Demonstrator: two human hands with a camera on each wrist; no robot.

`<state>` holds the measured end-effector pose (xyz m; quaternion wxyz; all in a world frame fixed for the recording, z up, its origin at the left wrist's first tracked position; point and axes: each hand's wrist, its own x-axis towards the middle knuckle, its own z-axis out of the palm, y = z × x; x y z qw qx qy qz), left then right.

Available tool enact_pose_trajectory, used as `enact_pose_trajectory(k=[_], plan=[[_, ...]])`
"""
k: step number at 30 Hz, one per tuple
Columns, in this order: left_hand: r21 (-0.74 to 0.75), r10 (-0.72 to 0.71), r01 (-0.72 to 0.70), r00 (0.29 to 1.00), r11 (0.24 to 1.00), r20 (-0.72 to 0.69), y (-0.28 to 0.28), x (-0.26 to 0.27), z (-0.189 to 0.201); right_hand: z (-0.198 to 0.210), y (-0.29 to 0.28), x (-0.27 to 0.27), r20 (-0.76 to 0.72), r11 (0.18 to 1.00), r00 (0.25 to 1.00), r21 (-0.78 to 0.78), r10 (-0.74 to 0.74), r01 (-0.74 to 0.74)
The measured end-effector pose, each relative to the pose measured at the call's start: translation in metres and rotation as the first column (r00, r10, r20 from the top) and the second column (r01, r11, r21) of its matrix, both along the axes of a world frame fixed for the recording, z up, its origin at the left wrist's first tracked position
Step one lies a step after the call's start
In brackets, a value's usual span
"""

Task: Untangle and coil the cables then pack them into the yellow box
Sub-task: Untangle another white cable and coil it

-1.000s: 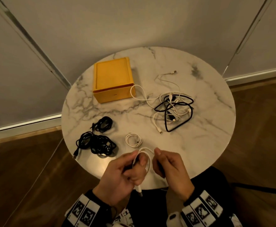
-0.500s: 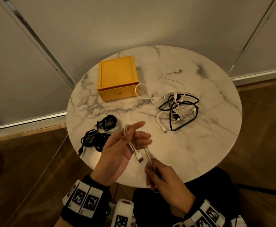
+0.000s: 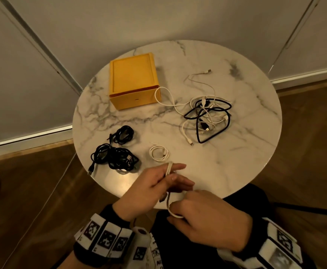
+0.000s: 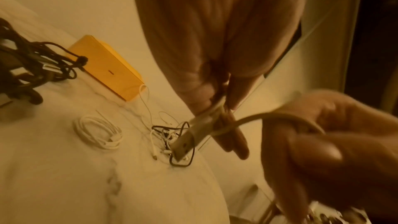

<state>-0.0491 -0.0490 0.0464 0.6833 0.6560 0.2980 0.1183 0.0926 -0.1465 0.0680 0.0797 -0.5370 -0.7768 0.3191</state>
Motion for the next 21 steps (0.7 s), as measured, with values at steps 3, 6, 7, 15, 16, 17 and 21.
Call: enact_pose_trajectory(k=[3,6,7,15,16,17,21], plan=[[0.295,-0.124,0.152,0.986,0.943,-0.113,-0.006,0.0,-0.008,-0.001,0.007,0.007,-0.025,0.999,0.999,0.041,0.035,-0.034],[0.273,-0.169,0.191,0.98,0.943,-0.102,-0.013,-0.001,-0.007,-0.001,0.011,0.024,-0.096,0.998,0.995,0.061,-0.003,0.009],[0.212,-0.175,0.191,0.98,0.958,-0.089,-0.014,-0.002,-0.008,-0.001,0.012,0.03,-0.136,0.999,0.99,0.046,-0.023,0.029],[-0.074,-0.138,0.135,0.99,0.988,-0.041,-0.023,0.003,-0.006,-0.001,0.013,0.049,-0.414,0.979,0.888,-0.035,-0.199,0.203],[-0.1,-0.133,0.13,0.991,0.986,-0.026,-0.022,0.002,-0.006,0.0,0.012,0.05,-0.425,0.98,0.884,-0.047,-0.194,0.193],[-0.123,-0.122,0.119,0.992,0.985,-0.015,-0.022,0.002,-0.007,0.0,0.011,0.05,-0.428,0.982,0.884,-0.058,-0.187,0.18],[-0.152,-0.143,0.135,0.989,0.979,-0.04,-0.017,-0.001,-0.006,-0.005,0.011,0.052,-0.417,0.978,0.886,-0.041,-0.201,0.202]])
